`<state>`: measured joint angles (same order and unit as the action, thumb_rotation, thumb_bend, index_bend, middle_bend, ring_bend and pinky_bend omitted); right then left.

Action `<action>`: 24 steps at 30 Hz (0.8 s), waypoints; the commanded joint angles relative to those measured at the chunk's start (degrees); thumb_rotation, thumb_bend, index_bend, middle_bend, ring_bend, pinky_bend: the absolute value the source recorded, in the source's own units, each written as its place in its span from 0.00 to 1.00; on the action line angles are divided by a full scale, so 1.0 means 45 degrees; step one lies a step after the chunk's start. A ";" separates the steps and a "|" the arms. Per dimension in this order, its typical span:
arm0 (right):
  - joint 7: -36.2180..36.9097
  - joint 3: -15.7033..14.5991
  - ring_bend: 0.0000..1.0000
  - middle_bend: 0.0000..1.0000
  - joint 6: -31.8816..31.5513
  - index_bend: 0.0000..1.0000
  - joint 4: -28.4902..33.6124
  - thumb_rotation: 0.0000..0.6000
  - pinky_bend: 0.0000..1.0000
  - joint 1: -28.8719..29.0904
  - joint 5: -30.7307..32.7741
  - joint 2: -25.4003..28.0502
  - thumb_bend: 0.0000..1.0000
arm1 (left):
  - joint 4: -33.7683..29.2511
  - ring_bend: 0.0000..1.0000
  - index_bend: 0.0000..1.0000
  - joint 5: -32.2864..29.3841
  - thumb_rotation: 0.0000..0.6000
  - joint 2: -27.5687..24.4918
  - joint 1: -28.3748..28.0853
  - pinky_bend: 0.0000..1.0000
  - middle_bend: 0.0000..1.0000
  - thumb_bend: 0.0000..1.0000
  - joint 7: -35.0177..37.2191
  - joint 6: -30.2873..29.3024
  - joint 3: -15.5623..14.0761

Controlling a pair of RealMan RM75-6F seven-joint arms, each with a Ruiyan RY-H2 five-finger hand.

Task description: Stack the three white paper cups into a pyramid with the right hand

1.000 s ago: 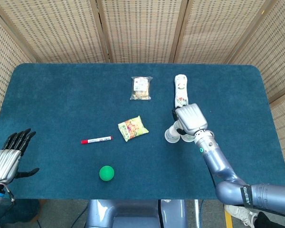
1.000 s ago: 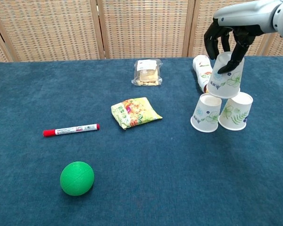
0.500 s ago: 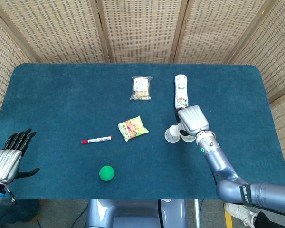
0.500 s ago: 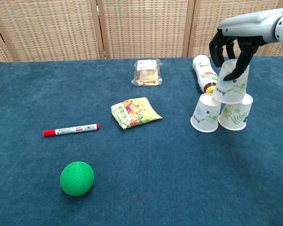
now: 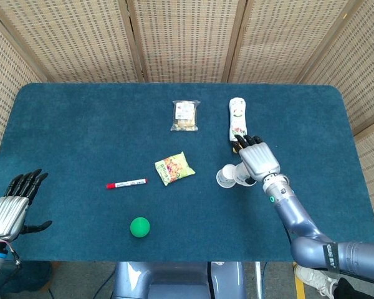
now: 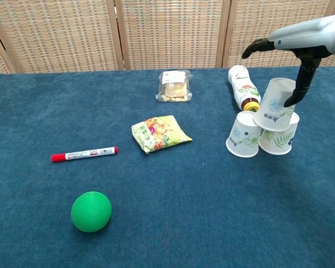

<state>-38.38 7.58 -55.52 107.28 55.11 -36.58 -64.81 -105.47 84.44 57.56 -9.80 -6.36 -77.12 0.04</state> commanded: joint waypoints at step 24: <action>0.7056 -0.2273 0.00 0.00 -0.7687 0.00 -0.1878 1.00 0.00 -0.7708 -1.0542 0.1041 0.00 | 0.0577 0.00 0.00 0.1779 1.00 0.0201 0.0650 0.00 0.00 0.00 0.0888 -0.1557 -0.0375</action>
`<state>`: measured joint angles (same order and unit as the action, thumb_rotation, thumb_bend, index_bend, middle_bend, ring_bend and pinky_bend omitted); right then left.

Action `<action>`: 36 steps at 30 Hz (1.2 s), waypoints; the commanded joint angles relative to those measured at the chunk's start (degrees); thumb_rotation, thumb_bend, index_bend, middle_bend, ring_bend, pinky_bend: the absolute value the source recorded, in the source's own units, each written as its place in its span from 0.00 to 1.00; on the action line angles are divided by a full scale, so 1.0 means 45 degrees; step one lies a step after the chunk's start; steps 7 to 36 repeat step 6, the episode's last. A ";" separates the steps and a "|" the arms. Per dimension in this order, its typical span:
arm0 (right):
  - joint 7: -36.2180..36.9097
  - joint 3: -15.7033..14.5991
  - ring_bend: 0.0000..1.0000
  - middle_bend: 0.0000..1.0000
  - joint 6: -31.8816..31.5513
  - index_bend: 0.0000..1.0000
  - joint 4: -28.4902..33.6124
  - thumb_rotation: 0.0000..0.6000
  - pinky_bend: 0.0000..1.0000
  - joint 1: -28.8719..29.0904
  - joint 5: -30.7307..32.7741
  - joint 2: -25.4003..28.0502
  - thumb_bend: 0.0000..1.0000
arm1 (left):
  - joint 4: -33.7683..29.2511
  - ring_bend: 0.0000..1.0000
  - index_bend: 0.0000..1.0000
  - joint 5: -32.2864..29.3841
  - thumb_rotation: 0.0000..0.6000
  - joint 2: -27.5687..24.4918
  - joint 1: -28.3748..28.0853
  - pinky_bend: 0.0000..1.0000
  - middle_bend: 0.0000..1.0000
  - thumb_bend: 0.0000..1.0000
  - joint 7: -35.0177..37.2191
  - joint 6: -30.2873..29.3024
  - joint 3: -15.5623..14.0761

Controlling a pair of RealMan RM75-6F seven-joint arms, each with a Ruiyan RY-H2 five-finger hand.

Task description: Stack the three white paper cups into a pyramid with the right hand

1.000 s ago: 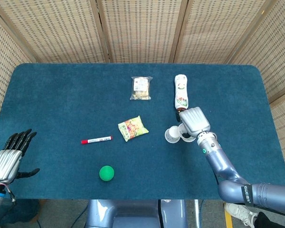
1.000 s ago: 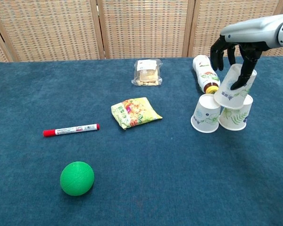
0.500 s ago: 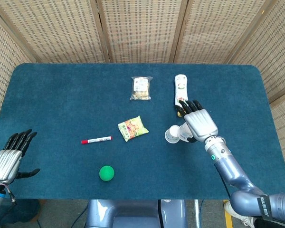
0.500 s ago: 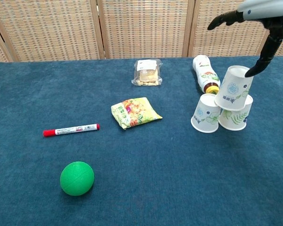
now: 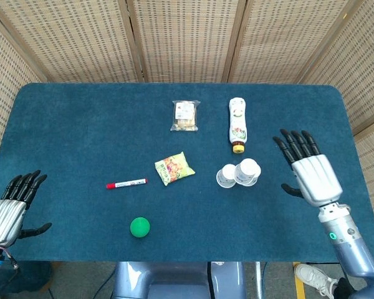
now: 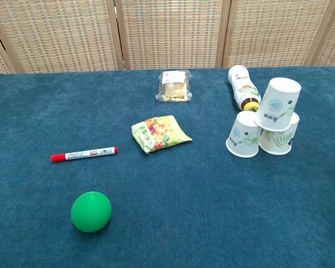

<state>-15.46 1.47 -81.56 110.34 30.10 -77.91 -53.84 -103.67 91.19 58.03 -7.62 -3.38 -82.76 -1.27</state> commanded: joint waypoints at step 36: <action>0.3457 -0.1410 0.00 0.00 -0.2859 0.00 -0.3890 1.00 0.00 -0.3712 -0.1782 -0.2317 0.00 | 0.0470 0.00 0.00 0.0707 1.00 0.0166 0.0472 0.00 0.00 0.00 0.0540 -0.0877 -0.0220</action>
